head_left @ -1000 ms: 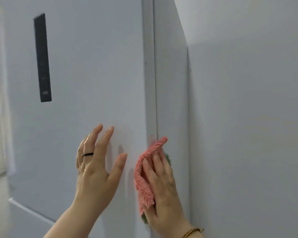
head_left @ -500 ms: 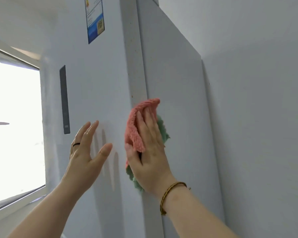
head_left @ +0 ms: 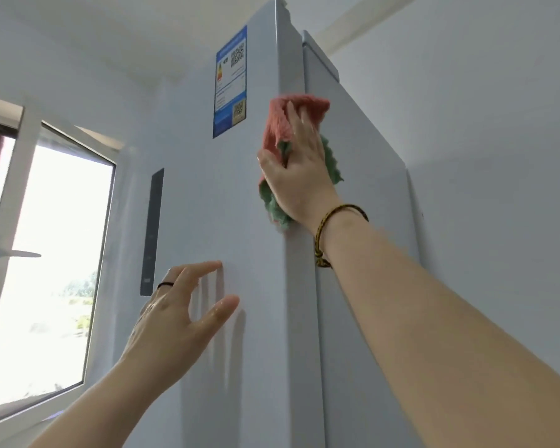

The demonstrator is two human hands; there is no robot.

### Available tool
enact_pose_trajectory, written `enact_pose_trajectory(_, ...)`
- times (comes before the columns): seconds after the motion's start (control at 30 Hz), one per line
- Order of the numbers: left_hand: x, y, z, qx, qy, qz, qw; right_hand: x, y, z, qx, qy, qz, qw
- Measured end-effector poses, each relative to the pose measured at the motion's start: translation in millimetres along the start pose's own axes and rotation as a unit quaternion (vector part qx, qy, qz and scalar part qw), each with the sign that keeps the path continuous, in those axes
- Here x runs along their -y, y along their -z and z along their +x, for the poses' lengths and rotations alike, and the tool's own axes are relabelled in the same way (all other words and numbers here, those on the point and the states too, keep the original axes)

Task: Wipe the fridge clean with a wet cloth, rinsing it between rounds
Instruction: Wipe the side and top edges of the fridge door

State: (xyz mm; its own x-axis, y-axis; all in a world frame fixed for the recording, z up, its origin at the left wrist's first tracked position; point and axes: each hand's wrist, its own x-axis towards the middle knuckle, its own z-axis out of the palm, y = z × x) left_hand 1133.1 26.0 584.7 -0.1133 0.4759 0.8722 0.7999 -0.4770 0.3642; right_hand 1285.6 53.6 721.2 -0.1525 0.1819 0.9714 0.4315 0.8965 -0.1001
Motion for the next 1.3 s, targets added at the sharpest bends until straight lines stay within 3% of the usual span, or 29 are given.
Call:
enact_pose_trajectory(0.13,-0.9,-1.4,7.7,-0.01,-0.02,-0.003,1.0,4.5,12.1,50.2,-0.023,0.023,-0.002,0.999)
enact_pose_trajectory(0.4,1.2,-3.7,6.9,0.003,-0.001,-0.009,1.0,14.1,20.5,129.6,0.003,-0.035,0.038,0.999)
enact_pose_trajectory(0.7,-2.3,-5.9,2.5,-0.006,0.016,-0.021,1.0,-2.8,2.0,-11.4,-0.017,0.046,0.024,0.999)
enact_pose_trajectory(1.0,-1.4,-7.7,3.4,0.002,0.02,-0.014,1.0,10.5,20.6,127.2,-0.031,-0.063,0.028,0.997)
enact_pose_trajectory(1.13,0.1,-9.5,3.0,-0.014,0.013,-0.034,0.999,7.8,11.6,78.7,-0.028,-0.034,0.043,0.998)
enact_pose_trajectory(1.3,1.4,-16.7,5.3,-0.025,0.009,-0.054,0.998,-10.7,-8.7,-53.1,0.007,-0.015,0.038,0.999)
